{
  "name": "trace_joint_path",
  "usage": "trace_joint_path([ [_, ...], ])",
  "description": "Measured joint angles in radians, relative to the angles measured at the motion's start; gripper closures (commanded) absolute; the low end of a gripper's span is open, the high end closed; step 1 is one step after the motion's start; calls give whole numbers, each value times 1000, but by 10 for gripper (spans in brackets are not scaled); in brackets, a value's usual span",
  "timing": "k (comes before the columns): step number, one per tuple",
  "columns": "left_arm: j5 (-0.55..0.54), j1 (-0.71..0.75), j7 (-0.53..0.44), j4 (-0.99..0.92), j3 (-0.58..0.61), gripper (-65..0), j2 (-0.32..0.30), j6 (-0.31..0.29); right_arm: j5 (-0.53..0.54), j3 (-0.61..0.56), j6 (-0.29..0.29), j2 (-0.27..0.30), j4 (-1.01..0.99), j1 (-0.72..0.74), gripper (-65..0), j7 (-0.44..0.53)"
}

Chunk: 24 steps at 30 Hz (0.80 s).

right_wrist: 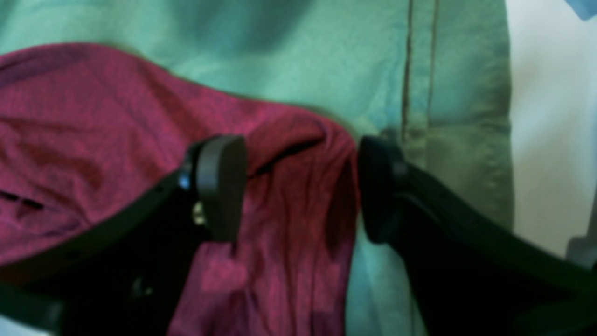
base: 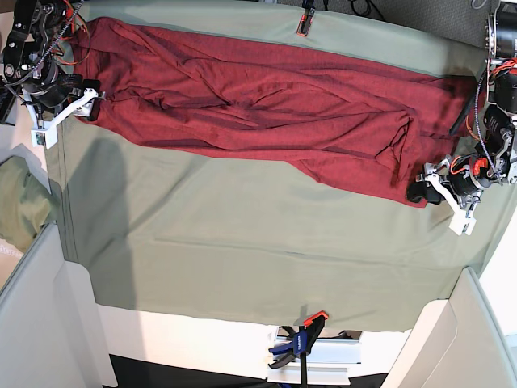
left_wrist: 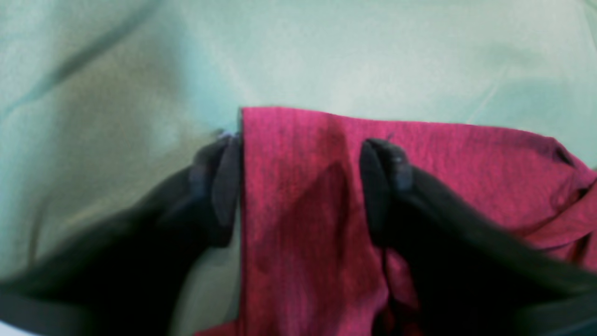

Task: Fold the T-shirt properly
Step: 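Hold both strip ends and pull them apart to stretch the red strip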

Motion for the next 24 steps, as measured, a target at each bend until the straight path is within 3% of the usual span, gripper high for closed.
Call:
trace_joint_path([
  [2,-16,6,5,0,0,-47,0,0,0,0,0,0,0,0,-373,0],
  [3,-16,8,7,0,0,0,3,-3,0,0,0,0,0,0,-373,1],
  [8,-27,11,11,32,3,0,-21,-8,0,0,0,0,0,3,-373,3],
  [15,-98,45,56,291,0,0,-144,-11,0,0,0,0,0,5,-373,24],
  [24,-88,219,87,600,6,0,-154,-16,16,0,0,0,0,8,-373,33],
])
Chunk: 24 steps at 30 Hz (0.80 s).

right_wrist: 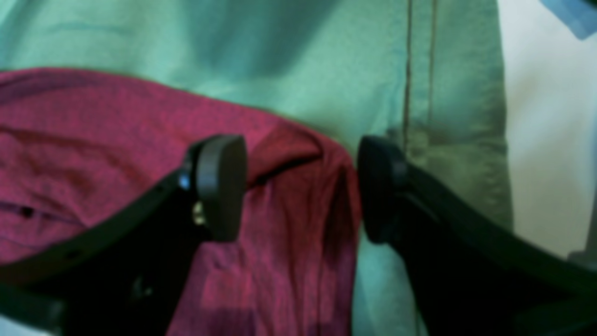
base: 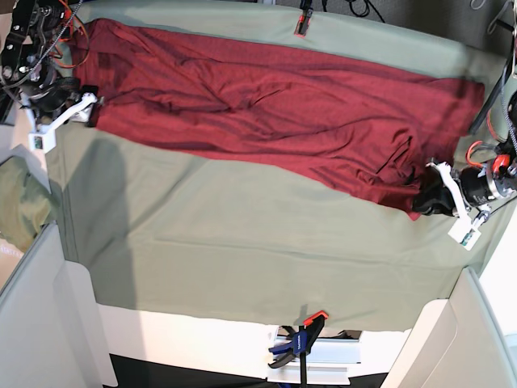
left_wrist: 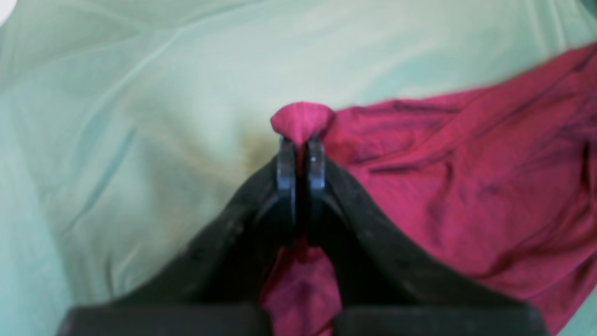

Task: Fold the T-shirt properly
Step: 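Hold both strip ends and pull them apart to stretch the red strip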

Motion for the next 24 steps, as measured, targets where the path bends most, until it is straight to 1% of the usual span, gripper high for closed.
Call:
trace_joint_path([
  [3,20,61,-1,103,-32,0,-12,-4,-4,0,0,0,0,0,-373,0],
  [8,21,179,10,224,-176,0,-51,-3,2,0,0,0,0,0,-373,4],
  [11,21,243,10,256,-238,0,-58,-5,22,0,0,0,0,0,-373,14],
  [14,20,291,10,262,-256,0,-56,-4,24,0,0,-1,0,0,-373,35],
  [17,20,319,13,262,-257,0,-56,-5,24,0,0,-15,0,0,-373,47],
  [20,20,327,13,262,-257,0,-56,-5,-2,-1,0,-31,0,0,-373,62],
  [24,19,327,13,262,-257,0,-56,-5,-20,-2,3,-33,-22,0,-373,85],
])
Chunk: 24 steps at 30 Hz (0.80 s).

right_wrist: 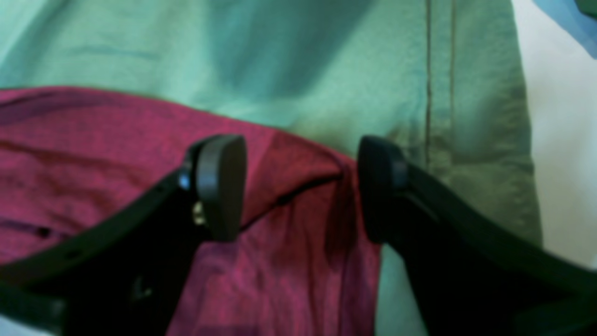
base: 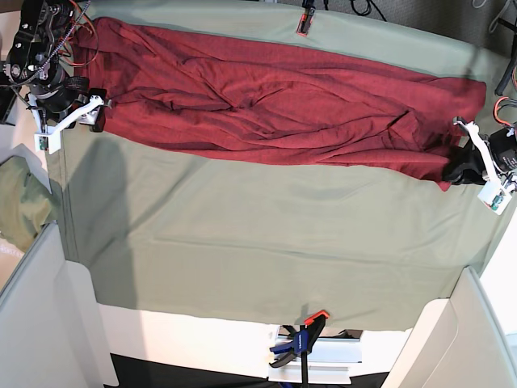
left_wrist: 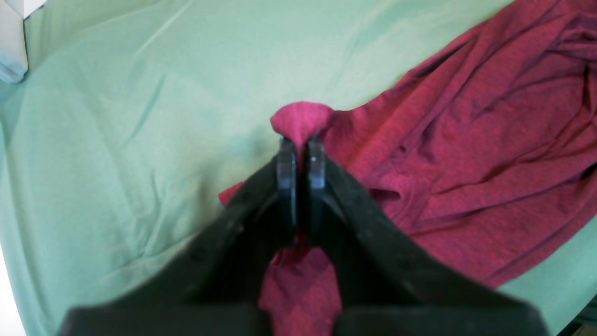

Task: Fold the T-shirt properly
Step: 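Hold both strip ends and pull them apart to stretch the red strip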

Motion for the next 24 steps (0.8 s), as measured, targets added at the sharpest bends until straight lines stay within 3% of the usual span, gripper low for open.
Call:
trace_joint_path([
  [13,-2,0,0,0,0,0,0,0,-25,-42,24,0,-88,2,-370,78],
  [15,-2,0,0,0,0,0,0,0,-25,-42,24,0,-88,2,-298,78],
  [19,-2,0,0,0,0,0,0,0,-23,-42,26,0,-88,2,-81,77],
  [24,-2,0,0,0,0,0,0,0,-25,-44,27,0,-88,2,0,77],
])
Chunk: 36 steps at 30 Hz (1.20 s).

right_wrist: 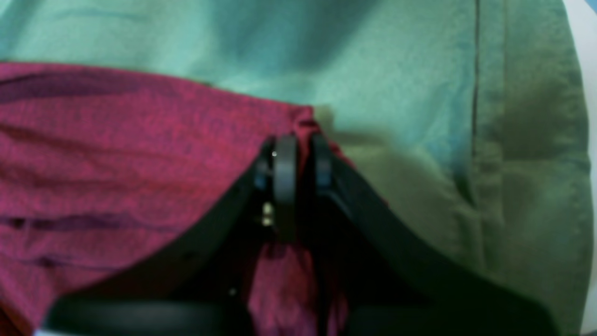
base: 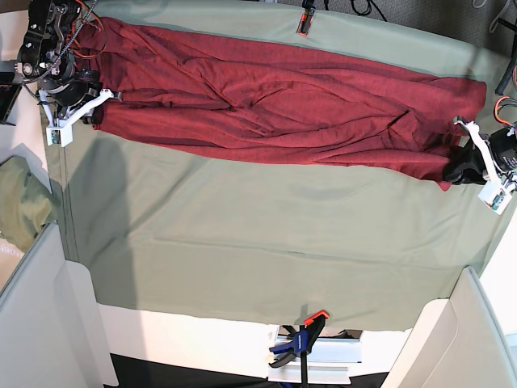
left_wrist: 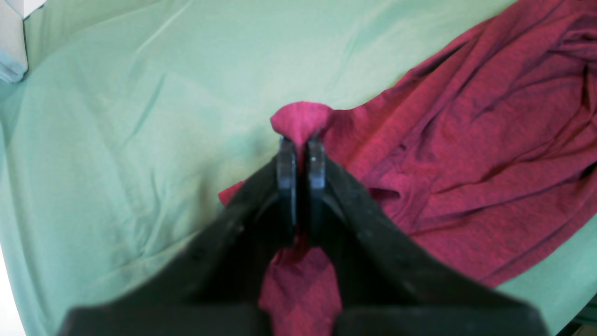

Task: Fold the T-shirt properly
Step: 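Hold both strip ends and pull them apart to stretch the red strip, then regrasp the strip end with the left gripper and tuck it inward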

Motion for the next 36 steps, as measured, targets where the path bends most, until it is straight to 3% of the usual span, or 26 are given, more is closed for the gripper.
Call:
trace_joint_path([
  [10,-5,0,1,0,-65,0,0,-1,-14,5,3,-1,55,-18,0,-40],
  [16,-109,0,79,0,-119,0,0,0,-14,46,4,0,161,-80,0,-45],
  [22,-138,1,141,0,-121,0,0,0,-12,64,4,0,183,-107,0,-49],
  [28,-174,127,144,24,-201,0,-37,2,-2,68,6,9,185,-122,0,-53],
  [36,-202,215,138,64,-253,0,-39,1,-2,69,7,14,190,-136,0,-58],
])
